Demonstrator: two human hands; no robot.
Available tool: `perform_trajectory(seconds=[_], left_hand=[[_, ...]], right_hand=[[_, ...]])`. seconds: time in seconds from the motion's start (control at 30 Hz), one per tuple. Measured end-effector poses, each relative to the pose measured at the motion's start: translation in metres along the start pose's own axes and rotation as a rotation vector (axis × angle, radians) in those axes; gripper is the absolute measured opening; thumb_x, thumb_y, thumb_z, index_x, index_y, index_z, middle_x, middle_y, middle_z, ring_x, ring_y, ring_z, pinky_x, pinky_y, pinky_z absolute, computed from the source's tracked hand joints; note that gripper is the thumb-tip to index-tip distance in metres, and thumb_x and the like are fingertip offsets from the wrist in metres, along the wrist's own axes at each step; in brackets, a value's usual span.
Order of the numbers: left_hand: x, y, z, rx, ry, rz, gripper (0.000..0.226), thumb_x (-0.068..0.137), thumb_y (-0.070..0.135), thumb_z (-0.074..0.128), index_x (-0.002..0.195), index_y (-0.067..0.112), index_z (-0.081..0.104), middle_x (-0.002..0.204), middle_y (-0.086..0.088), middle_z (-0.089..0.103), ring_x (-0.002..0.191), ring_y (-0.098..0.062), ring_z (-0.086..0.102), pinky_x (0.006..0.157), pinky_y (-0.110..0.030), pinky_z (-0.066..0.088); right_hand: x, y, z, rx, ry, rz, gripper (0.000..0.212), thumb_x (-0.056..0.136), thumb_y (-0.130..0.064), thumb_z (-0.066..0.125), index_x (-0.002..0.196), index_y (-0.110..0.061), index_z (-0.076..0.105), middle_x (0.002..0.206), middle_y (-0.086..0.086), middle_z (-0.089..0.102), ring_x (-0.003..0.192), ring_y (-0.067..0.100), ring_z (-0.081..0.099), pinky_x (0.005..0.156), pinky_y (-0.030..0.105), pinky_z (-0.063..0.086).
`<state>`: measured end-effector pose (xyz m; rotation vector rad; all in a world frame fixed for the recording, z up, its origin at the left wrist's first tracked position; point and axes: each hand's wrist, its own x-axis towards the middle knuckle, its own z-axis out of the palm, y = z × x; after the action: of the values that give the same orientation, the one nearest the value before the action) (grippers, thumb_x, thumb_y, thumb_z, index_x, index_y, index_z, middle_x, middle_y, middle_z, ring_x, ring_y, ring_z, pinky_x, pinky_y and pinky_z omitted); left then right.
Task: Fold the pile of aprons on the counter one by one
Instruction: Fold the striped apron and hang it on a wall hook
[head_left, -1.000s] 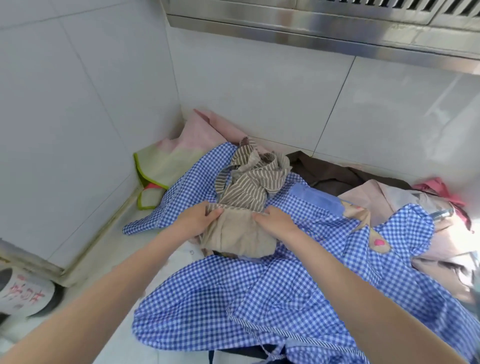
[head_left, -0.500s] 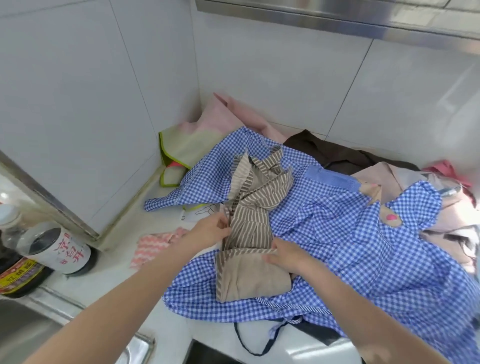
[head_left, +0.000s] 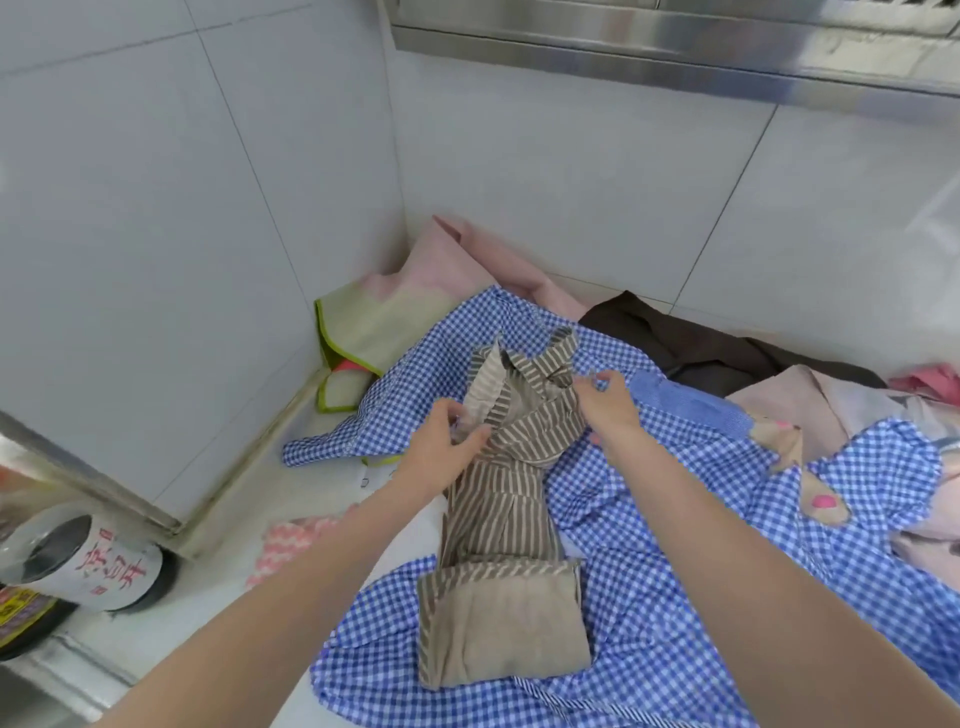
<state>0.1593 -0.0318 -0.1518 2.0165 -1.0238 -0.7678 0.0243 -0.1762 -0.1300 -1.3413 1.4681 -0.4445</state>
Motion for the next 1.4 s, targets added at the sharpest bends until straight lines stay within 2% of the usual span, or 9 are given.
perform_trajectory(seconds=[0.1, 0.2, 0.3, 0.6, 0.73, 1.03, 1.17, 1.27, 1.4], left_hand=[[0.033, 0.011, -0.003, -0.182, 0.040, -0.234, 0.048, 0.091, 0.048, 0.051, 0.114, 0.007, 0.043, 0.108, -0.012, 0.048, 0.093, -0.019, 0.051, 0.085, -0.034, 0.040], [0.063, 0.018, -0.004, -0.491, -0.145, -0.514, 0.107, 0.066, 0.082, 0.052, 0.137, 0.003, 0.042, 0.137, -0.016, 0.048, 0.123, -0.032, 0.049, 0.107, -0.046, 0.036], [0.080, 0.030, -0.004, -0.722, -0.375, -0.540, 0.077, 0.084, 0.071, 0.040, 0.132, 0.011, 0.050, 0.131, -0.007, 0.057, 0.120, -0.027, 0.053, 0.103, -0.040, 0.041], [0.119, 0.072, -0.032, -1.069, -0.438, -0.161, 0.031, 0.085, 0.035, 0.054, 0.097, 0.013, 0.072, 0.101, -0.007, 0.070, 0.089, -0.021, 0.067, 0.090, -0.038, 0.046], [0.133, 0.093, -0.049, -0.922, -0.212, -0.030, 0.011, 0.094, 0.015, 0.049, 0.086, 0.017, 0.057, 0.071, 0.003, 0.066, 0.065, -0.010, 0.059, 0.059, -0.020, 0.049], [0.137, 0.107, -0.085, -0.495, 0.184, 0.089, 0.016, 0.097, 0.027, 0.047, 0.089, 0.022, 0.061, 0.104, 0.003, 0.062, 0.100, -0.013, 0.055, 0.087, -0.031, 0.042], [0.117, 0.083, -0.092, -0.600, -0.073, -0.122, 0.043, 0.085, 0.056, 0.055, 0.116, 0.027, 0.055, 0.126, 0.008, 0.053, 0.115, -0.019, 0.047, 0.093, -0.040, 0.042], [0.093, 0.052, -0.076, -0.413, -0.463, -0.144, 0.057, 0.073, 0.058, 0.069, 0.121, 0.038, 0.047, 0.132, 0.008, 0.050, 0.116, -0.013, 0.050, 0.094, -0.035, 0.040], [0.077, 0.031, -0.042, -0.250, -0.364, -0.223, 0.065, 0.077, 0.043, 0.070, 0.130, 0.023, 0.037, 0.128, 0.004, 0.048, 0.111, -0.013, 0.052, 0.081, -0.023, 0.044]], right_hand=[[0.036, 0.005, 0.011, 0.210, -0.054, 0.202, 0.097, 0.076, -0.050, 0.069, 0.149, -0.014, 0.015, 0.148, 0.011, 0.035, 0.129, 0.034, 0.043, 0.104, 0.052, 0.039], [0.026, -0.001, 0.017, 0.244, -0.005, 0.118, 0.065, 0.078, -0.020, 0.071, 0.131, -0.002, 0.038, 0.127, 0.017, 0.054, 0.107, 0.032, 0.057, 0.090, 0.047, 0.050], [0.013, -0.012, 0.015, 0.226, 0.086, -0.178, 0.022, 0.090, -0.008, 0.056, 0.107, -0.015, 0.044, 0.095, 0.005, 0.054, 0.080, 0.019, 0.053, 0.069, 0.032, 0.044], [-0.015, -0.081, -0.006, 0.502, -0.105, -0.584, 0.014, 0.087, -0.006, 0.062, 0.092, -0.019, 0.058, 0.094, 0.008, 0.065, 0.088, 0.015, 0.062, 0.075, 0.024, 0.049], [-0.005, -0.108, 0.005, 0.247, -0.189, -0.683, 0.016, 0.085, -0.001, 0.059, 0.089, -0.014, 0.064, 0.095, 0.005, 0.070, 0.086, 0.015, 0.065, 0.082, 0.030, 0.051], [0.023, -0.193, 0.029, -0.301, -0.038, -1.082, 0.018, 0.079, -0.013, 0.055, 0.089, -0.022, 0.066, 0.093, -0.007, 0.065, 0.103, 0.020, 0.058, 0.100, 0.039, 0.039], [0.033, -0.209, 0.044, -0.699, 0.021, -1.214, 0.020, 0.088, -0.024, 0.054, 0.103, -0.019, 0.066, 0.114, 0.000, 0.059, 0.127, 0.017, 0.038, 0.113, 0.035, 0.010], [0.040, -0.212, 0.054, -0.985, -0.257, -1.111, 0.032, 0.091, -0.023, 0.050, 0.121, -0.020, 0.057, 0.125, 0.002, 0.057, 0.121, 0.023, 0.046, 0.106, 0.034, 0.027], [0.040, -0.195, 0.048, -0.886, -0.316, -0.977, 0.035, 0.095, -0.017, 0.038, 0.127, -0.019, 0.053, 0.126, 0.003, 0.058, 0.110, 0.025, 0.054, 0.089, 0.032, 0.041]])
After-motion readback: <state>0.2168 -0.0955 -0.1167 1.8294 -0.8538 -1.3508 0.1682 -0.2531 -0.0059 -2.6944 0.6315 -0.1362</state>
